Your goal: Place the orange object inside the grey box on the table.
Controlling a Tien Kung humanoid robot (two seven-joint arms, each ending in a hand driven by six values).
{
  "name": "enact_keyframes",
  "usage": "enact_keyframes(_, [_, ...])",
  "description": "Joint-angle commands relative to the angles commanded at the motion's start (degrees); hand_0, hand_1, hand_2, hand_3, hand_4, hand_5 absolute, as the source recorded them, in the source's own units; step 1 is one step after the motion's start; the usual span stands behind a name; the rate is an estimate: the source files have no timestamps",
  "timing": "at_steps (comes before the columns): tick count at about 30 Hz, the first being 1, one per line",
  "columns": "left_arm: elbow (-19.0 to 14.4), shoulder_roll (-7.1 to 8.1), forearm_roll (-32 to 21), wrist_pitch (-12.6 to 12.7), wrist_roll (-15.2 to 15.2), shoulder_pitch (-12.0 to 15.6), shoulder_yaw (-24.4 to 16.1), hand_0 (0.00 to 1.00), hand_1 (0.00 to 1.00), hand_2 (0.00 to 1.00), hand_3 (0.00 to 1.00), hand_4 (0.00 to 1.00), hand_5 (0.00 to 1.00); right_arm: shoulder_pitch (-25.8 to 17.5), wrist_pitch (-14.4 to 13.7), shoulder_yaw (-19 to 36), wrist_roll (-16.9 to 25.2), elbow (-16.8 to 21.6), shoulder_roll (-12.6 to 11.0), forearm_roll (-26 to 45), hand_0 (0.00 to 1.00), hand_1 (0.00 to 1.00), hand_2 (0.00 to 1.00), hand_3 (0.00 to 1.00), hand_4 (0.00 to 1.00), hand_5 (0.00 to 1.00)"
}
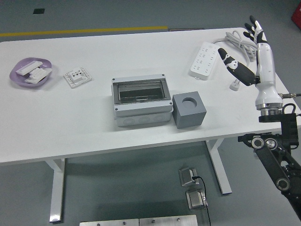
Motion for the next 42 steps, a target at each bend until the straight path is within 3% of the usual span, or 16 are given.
enact_keyframes(8, [0.0, 0.33, 0.66, -0.14, 0.39, 0.06, -0.01, 0.636, 0.688, 0.706, 0.797, 0.662, 0.896, -3.29, 3.21, 1.16, 11.3, -1.42, -0.44, 16.28, 0.836, 0.816, 0.885, 0.998, 0.916, 0.567])
enact_keyframes(15, [0.0, 0.92, 0.81, -0.17, 0.33, -0.14, -0.12, 0.638, 0.688, 0.705, 0.797, 0.665, 0.895, -5.55, 4.22, 3.06, 12.53, -0.07, -1.55, 24.29, 0.83, 0.815, 0.888, 0.989, 0.93, 0.557])
enact_keyframes(42, [0.0, 0.3, -1.13, -0.01, 0.06, -0.7, 0.46, 0.641, 0.688, 0.708, 0.799, 0.67, 0.89, -6.32, 2.98, 7.64, 10.7, 1.12, -1.28, 21.66, 0.823, 0.813, 0.873, 0.963, 0.945, 0.521])
